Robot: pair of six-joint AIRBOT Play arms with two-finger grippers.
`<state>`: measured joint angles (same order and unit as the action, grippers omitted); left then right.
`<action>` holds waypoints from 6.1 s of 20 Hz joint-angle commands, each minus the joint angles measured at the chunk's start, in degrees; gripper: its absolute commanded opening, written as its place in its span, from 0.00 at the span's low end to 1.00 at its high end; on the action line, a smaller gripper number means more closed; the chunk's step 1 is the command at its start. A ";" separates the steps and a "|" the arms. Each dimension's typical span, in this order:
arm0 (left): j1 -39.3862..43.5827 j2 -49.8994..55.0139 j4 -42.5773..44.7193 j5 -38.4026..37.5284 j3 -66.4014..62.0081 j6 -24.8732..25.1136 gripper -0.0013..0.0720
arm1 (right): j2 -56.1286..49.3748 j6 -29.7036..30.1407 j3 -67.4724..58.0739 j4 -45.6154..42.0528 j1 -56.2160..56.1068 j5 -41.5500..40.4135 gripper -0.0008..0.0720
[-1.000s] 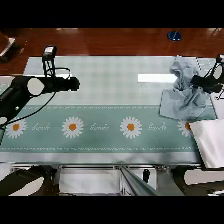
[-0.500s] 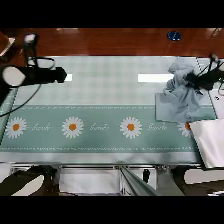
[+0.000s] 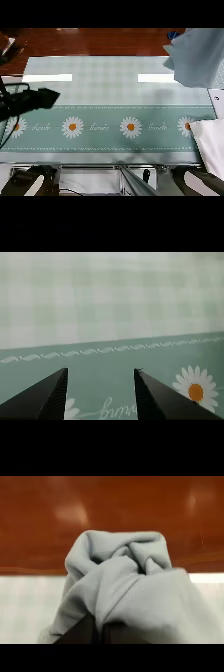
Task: Fold the shirts.
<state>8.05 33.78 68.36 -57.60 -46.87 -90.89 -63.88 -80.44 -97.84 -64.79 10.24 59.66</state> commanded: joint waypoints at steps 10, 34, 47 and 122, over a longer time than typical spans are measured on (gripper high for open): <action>3.96 -5.25 -3.54 5.20 6.34 -0.35 0.71 | 6.40 -2.21 7.37 0.26 -31.32 9.57 0.05; -3.17 4.46 -7.74 -11.02 8.61 0.48 0.71 | -5.88 -8.46 24.17 -1.22 -16.83 6.67 0.58; -3.13 34.73 -31.54 -7.85 10.27 15.47 0.71 | 11.10 -1.81 69.92 11.72 -3.93 -2.60 0.57; -22.84 34.80 -4.20 -14.67 -4.17 14.99 0.71 | 1.68 -2.49 44.39 -4.74 17.25 17.62 0.57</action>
<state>-7.27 68.79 60.66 -67.72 -54.41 -75.53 -67.79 -83.94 -62.96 -67.92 21.52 75.75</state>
